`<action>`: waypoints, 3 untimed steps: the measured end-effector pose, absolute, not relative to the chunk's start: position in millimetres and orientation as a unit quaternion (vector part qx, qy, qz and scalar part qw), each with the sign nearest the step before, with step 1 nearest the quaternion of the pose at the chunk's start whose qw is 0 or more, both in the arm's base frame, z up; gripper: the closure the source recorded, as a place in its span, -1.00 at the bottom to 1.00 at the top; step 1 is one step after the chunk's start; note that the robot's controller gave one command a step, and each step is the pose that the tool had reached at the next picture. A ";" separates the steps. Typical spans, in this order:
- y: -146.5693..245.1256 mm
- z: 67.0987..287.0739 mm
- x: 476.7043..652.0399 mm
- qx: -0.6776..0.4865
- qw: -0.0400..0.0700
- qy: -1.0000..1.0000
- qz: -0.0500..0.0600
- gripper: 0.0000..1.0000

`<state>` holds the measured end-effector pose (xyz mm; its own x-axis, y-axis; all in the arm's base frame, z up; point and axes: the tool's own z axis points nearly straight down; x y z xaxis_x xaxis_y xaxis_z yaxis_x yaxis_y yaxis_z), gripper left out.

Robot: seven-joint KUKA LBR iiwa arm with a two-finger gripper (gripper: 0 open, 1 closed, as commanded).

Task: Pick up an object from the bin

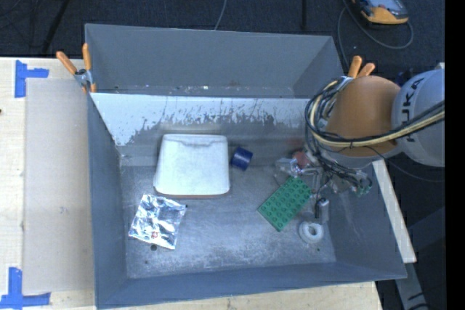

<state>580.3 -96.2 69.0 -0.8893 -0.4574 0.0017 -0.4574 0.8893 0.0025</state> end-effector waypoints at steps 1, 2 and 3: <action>-90.3 100.6 591.3 0.309 -0.002 -0.951 0.000 -1.00; -88.6 117.7 603.6 0.388 -0.001 -0.922 0.000 -1.00; -95.5 67.8 604.4 0.476 0.002 -0.880 -0.002 -1.00</action>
Offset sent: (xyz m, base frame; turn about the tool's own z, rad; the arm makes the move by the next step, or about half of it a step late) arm 0.0096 0.0040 0.0310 -0.1539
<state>604.4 -95.5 67.8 -0.5471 -0.8370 0.0010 -0.8370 0.5471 0.0047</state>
